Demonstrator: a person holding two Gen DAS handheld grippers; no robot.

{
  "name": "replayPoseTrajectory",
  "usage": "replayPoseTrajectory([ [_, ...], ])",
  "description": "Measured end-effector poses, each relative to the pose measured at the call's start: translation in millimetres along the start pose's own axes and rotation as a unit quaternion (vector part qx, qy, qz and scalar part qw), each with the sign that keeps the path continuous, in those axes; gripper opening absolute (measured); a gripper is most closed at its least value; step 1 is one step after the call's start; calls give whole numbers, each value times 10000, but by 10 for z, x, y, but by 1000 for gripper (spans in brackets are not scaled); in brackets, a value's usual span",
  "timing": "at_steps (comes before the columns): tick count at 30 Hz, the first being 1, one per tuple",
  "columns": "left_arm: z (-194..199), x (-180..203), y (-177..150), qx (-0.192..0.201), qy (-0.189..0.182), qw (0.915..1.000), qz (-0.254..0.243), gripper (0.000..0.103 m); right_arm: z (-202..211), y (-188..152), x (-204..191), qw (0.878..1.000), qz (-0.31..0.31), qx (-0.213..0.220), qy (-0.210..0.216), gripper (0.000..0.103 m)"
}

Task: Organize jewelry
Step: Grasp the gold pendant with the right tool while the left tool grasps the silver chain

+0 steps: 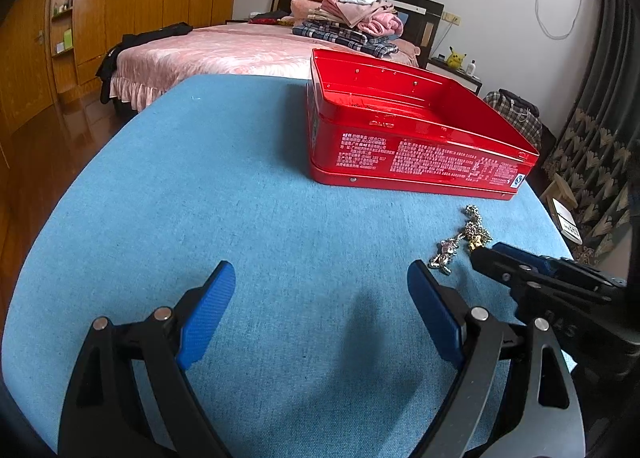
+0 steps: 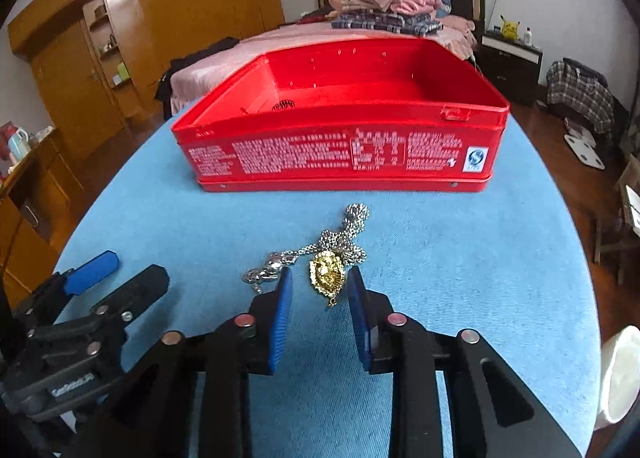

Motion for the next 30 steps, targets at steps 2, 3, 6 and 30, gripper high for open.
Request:
replayPoseTrajectory([
  [2,-7,0,-2,-8,1,10000,18,85,-6,8,12,10000,-22,-8,8,25],
  [3,-12,-3,-6,-14,2,10000,21,85,-15,9,7,10000,-21,-22,4,25],
  [6,-7,10,-6,-14,6,10000,-1,85,-26,14,-8,10000,-2,-46,-5,25],
  [30,-262,694,35,-341,-552,9975,-294,69,366,-176,678,9985,-431,180,-284,18],
])
Point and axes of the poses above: each gripper's, at about its wrist camera, not at the fingertips, and z roughly against the way its jaws point, x to its right, y to its top, the point moved 6 cm from there along -z, roughly the way its jaws point, and after that the axes turned 1 degree about -z, right-handed, at the moved point
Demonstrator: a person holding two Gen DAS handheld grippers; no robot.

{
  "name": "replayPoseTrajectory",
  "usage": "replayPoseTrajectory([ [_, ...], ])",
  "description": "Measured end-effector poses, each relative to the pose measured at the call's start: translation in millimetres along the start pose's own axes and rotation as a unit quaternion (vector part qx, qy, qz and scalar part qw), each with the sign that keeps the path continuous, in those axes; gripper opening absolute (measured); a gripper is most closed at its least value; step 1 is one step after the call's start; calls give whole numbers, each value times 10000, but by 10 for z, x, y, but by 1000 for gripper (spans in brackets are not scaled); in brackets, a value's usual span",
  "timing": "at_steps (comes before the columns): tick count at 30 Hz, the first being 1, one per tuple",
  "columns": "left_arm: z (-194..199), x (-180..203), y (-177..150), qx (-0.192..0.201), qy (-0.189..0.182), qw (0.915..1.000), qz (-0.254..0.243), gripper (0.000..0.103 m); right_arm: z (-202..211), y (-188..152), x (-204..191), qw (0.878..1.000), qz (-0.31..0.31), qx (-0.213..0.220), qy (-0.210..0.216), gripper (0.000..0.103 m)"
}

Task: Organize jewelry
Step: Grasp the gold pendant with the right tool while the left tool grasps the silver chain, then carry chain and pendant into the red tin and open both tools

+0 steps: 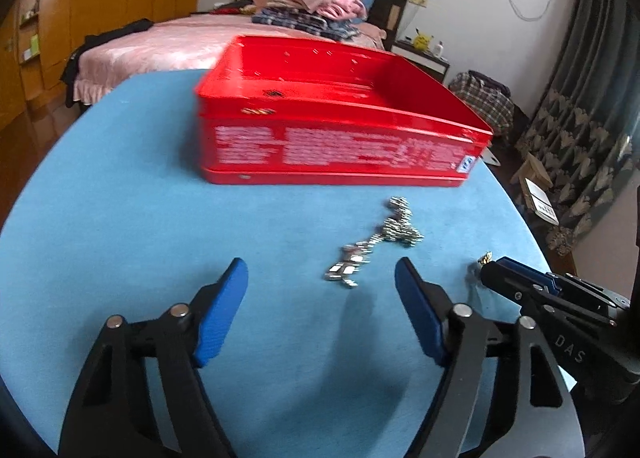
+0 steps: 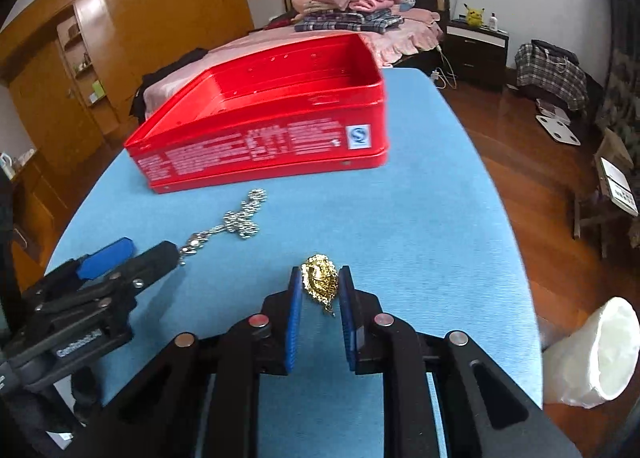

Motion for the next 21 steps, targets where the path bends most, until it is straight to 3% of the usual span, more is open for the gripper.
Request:
replayPoseTrajectory([
  [6,-141,134,18,-267,-94,9995,-141,53,-10,-4,26,9999,-100,28,61,18],
  [8,-154,182,6,-315,-23,9992,-249,39,-18,-3,34,9999,-129,30,77,18],
  [10,-149,184,-3,-337,69,9989,-313,17,-13,-13,44,9999,-142,35,77,18],
  [21,187,-104,-209,-158,299,9994,99,11,-1,-38,-5,9998,-123,26,140,18],
])
Point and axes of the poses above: each gripper's, at about its wrist camera, not at the fingertips, and z roughly against the way its jaws point, x to its right, y to its top, the point moved 6 cm from there along -z, roughly the way its jaws point, and after that the axes turned 1 degree about -z, right-handed, at the moved point
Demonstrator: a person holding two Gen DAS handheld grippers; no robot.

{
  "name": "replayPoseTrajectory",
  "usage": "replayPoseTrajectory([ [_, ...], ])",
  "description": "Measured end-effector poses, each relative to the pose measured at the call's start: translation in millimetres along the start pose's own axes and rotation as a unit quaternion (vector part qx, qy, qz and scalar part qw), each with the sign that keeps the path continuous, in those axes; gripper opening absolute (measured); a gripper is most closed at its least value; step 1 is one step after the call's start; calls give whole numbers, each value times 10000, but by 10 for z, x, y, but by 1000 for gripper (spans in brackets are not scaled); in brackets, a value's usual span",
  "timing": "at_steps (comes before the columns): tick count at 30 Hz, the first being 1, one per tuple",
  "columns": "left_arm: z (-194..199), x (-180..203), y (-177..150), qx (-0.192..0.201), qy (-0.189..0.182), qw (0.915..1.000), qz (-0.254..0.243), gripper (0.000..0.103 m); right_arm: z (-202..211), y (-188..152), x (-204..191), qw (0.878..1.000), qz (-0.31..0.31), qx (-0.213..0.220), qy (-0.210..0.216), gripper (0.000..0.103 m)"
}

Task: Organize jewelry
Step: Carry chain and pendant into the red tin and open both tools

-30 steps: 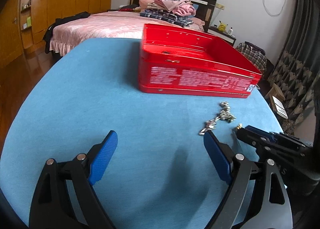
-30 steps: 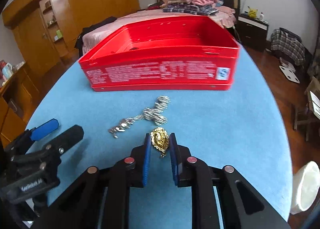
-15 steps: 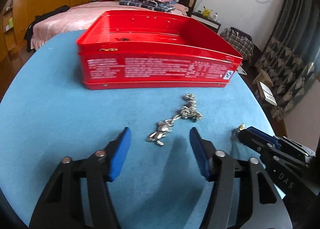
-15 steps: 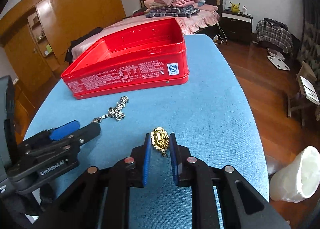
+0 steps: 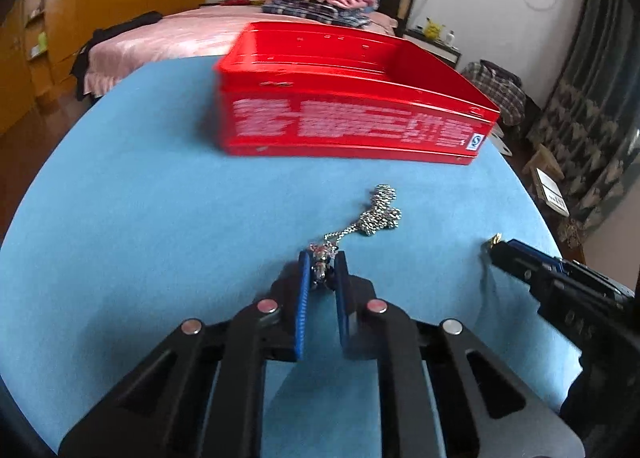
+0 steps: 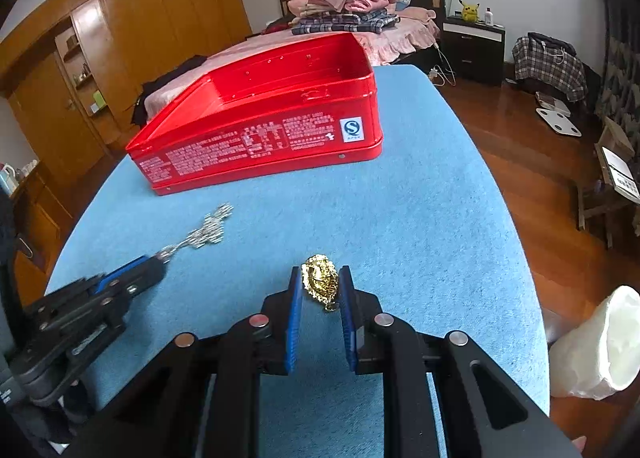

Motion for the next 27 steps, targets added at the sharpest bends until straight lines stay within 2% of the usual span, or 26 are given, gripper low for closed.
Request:
replayPoseTrajectory([
  [5,124,-5,-81,-59,-242,9997,90,15,-17,-20,-60,10000,30,-16,44,18],
  [7,125,24,-13,30,-274,9996,40,33,-15,-31,-61,10000,31,-11,48,18],
  [8,111,40,10,70,-264,9996,7,35,-16,-30,-65,10000,28,-8,52,18],
  [14,-137,211,183,1,-347,9992,-197,39,-24,-42,-55,9999,0,31,96,18],
  [19,-244,236,154,-29,-318,9994,-131,33,-22,-51,-33,9998,-34,79,168,18],
  [20,-235,225,142,-19,-346,9994,-97,29,-17,-55,-23,9998,-33,85,170,18],
  [22,-227,206,121,5,-356,9994,8,14,-19,-53,-17,9998,-36,96,166,18],
  [27,-223,219,121,18,-373,9993,37,11,-17,-65,-25,9999,37,106,107,18],
])
Point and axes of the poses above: each gripper's, at about its wrist camera, not at the fingertips, and z roughly against the way its jaws point, x to its right, y to its top, the point moved 6 cm from there along -z, roughly the way its jaws point, and after that the axes turned 1 degree about -z, right-handed, at the moved point
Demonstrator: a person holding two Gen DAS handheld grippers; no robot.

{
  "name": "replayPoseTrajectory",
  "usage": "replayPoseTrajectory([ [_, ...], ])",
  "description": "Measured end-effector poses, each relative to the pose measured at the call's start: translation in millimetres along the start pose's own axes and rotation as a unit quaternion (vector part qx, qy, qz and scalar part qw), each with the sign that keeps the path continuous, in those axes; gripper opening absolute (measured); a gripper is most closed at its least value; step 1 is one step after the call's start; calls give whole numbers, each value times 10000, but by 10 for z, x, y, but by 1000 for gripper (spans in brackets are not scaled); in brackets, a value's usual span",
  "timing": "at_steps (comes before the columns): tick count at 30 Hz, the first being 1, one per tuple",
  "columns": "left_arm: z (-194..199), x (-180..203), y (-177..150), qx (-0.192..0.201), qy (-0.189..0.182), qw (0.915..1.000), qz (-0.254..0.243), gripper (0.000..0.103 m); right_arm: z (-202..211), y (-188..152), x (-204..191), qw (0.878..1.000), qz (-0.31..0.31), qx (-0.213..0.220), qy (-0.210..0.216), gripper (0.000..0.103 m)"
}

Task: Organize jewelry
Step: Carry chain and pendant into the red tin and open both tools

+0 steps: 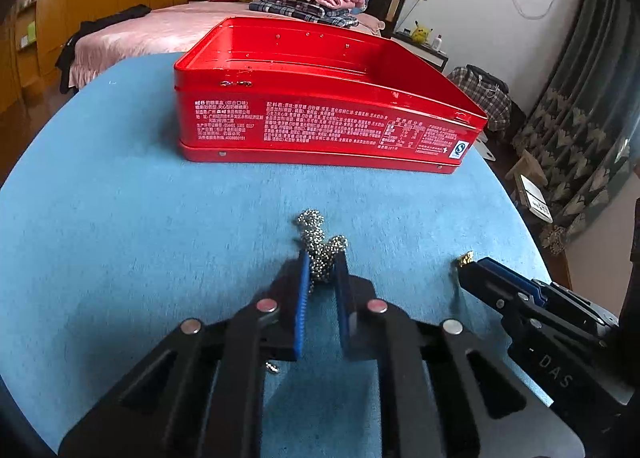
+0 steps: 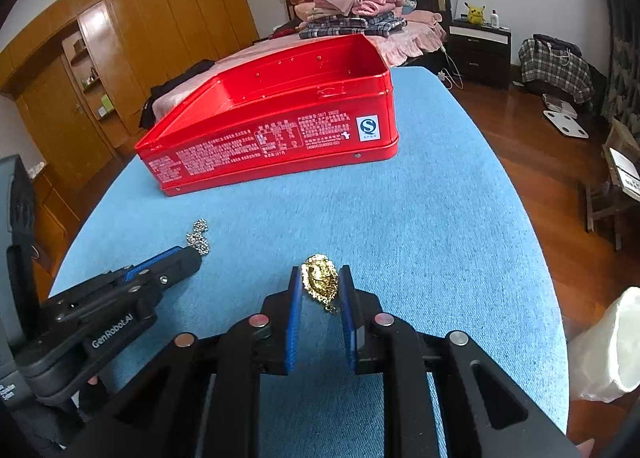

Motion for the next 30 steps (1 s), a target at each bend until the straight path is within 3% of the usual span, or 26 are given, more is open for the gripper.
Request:
replayPoseTrajectory([
  [6,10,24,-18,-1,58,10000,-44,13,14,8,-19,10000,50,-15,0,23],
  [12,-52,80,23,-64,51,9999,-143,24,-22,9,-31,9999,159,-9,37,26],
  [15,-63,100,23,-62,184,9996,-189,19,-38,17,-35,9998,201,7,25,25],
  [16,-62,90,23,-59,259,9995,-180,15,-43,15,-46,9997,241,1,-1,21],
  [30,233,10,100,413,245,9988,-70,13,174,212,-200,9985,476,273,60,19],
])
Point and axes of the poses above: each gripper's, at about its wrist camera, not at the fingertips, and z roughly against the way its jaws point, x to its right, y to its top, the point moved 6 cm from there along -z, roughly the way its jaws point, and after that the axes turned 1 degree about -z, right-handed, at the moved point
